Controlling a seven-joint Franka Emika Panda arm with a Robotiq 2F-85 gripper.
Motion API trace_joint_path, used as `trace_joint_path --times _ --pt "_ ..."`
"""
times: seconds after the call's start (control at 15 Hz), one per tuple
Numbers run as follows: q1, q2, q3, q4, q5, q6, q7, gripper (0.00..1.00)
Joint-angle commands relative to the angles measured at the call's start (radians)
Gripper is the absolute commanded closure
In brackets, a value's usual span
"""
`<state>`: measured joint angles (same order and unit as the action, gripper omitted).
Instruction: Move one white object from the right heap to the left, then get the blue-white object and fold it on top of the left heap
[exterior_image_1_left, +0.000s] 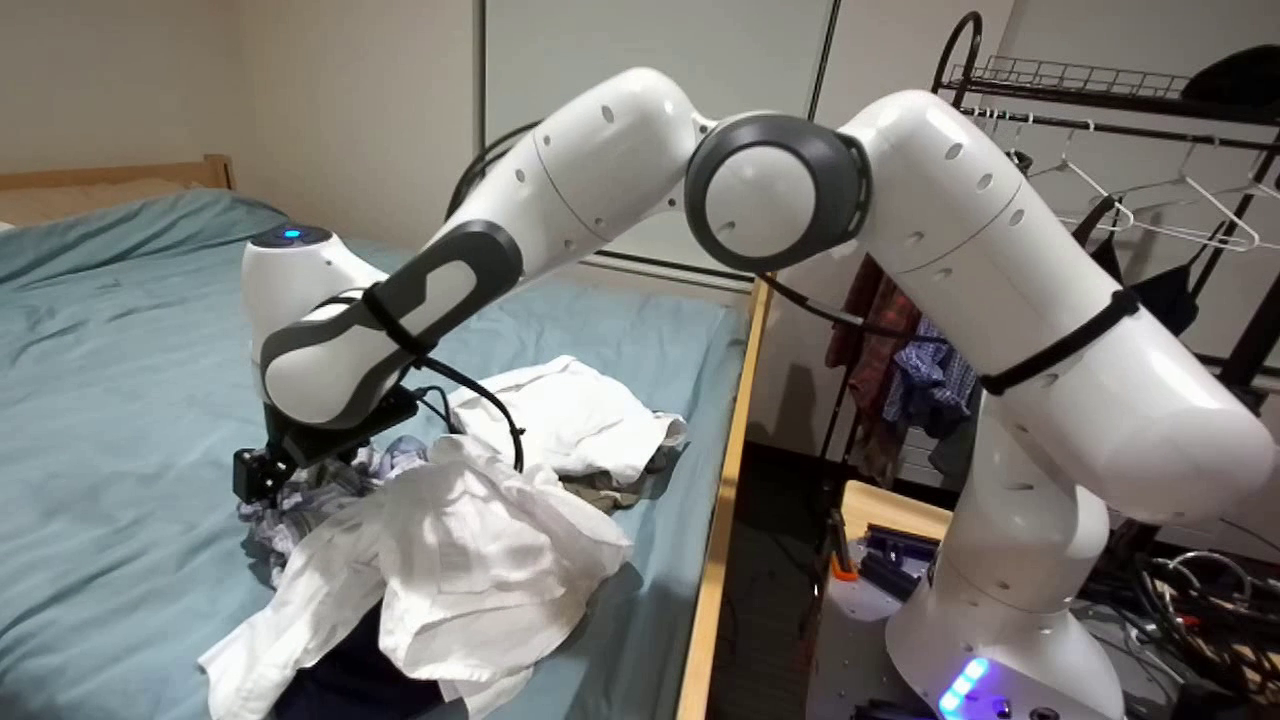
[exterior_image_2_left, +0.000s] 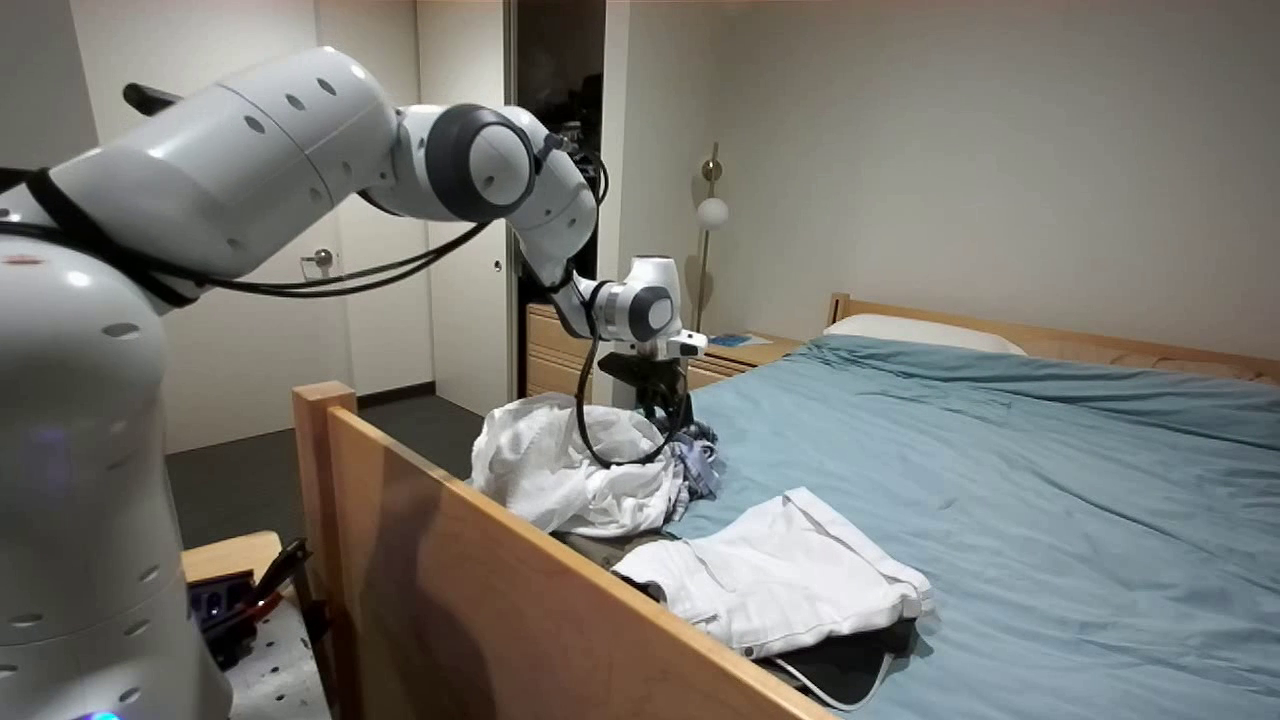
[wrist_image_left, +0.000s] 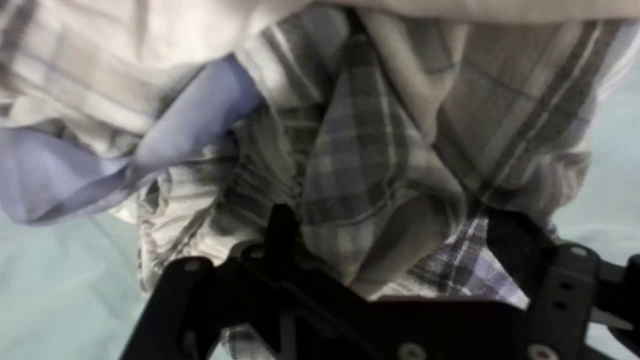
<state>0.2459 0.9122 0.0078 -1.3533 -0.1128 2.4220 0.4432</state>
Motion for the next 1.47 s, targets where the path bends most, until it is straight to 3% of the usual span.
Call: trace_joint_path --times 0.0,0.13,0.27,0.93,1.2,1.4 --pt "-0.03 0.109 0.051 0.134 0.076 -0.009 -0.121 0.0" --pt "-0.036 0.14 0.066 0.172 0.104 -0.02 -0.154 0.0" --pt "-0.031 0.165 0.064 0.208 0.114 -0.043 -0.166 0.26" --pt "-0.044 0.154 0.08 0.236 0.166 -0.068 -0.165 0.91" --pt "-0.049 0.104 0.076 0.189 0.191 -0.037 -0.147 0.97" --pt "-0.052 0.008 0.067 0.086 0.208 0.063 -0.12 0.94"
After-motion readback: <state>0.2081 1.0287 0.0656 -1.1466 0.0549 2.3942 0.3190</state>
